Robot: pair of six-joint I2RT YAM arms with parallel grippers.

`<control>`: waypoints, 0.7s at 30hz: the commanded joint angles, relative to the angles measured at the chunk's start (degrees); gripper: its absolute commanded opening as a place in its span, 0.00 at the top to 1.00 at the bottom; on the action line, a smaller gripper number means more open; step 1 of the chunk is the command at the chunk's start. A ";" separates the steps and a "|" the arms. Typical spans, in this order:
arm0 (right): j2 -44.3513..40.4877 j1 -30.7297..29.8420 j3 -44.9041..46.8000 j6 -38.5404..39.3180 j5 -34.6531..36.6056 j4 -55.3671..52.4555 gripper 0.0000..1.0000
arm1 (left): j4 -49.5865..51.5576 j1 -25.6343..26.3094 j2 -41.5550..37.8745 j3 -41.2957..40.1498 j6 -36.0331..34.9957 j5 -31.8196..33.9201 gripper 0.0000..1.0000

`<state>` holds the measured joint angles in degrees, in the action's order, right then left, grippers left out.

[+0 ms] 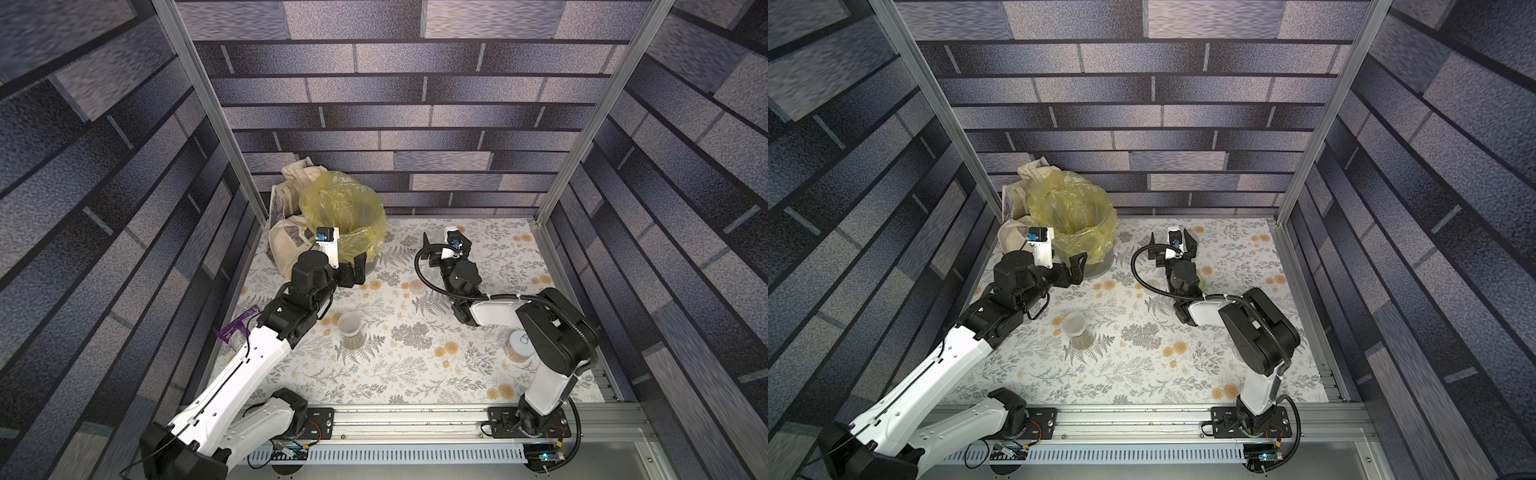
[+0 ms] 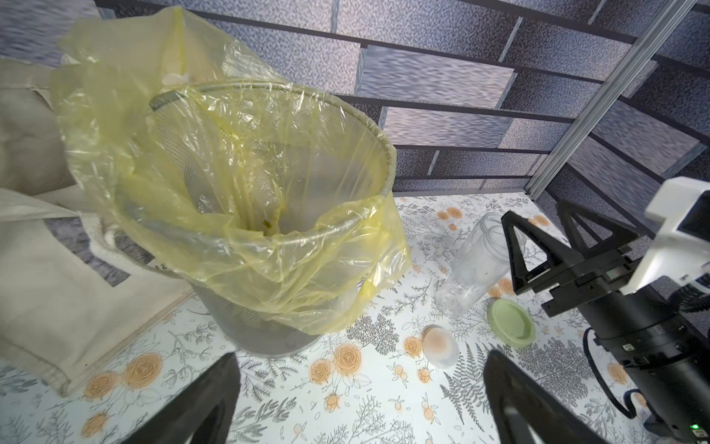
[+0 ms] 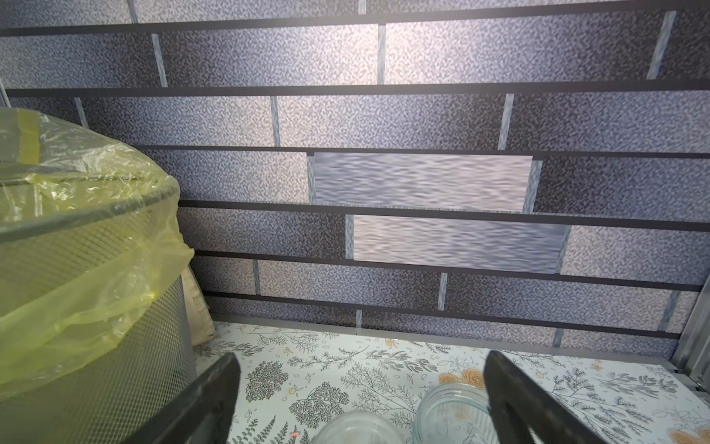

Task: Empty moldy mung beans from jars
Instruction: Place the jar at the center of the board, then pick up the jar from the center of the board.

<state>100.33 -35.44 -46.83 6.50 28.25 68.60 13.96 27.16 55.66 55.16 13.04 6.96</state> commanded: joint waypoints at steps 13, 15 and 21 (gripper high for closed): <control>-18.50 -1.38 -1.88 -11.33 -8.96 -34.96 0.00 | 35.72 12.40 -6.81 0.51 10.49 2.81 0.00; -20.32 -1.47 -1.22 -11.94 -10.92 -36.34 0.00 | 35.26 13.53 -7.02 -1.76 11.64 2.50 0.00; -25.10 -1.64 0.55 -13.17 -14.38 -40.04 0.00 | 35.83 13.89 -2.72 -4.94 12.44 1.27 0.00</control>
<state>77.36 -36.53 -47.70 -4.64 16.67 31.55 48.49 40.84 51.40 51.62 23.68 9.04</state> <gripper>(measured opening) 0.999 0.999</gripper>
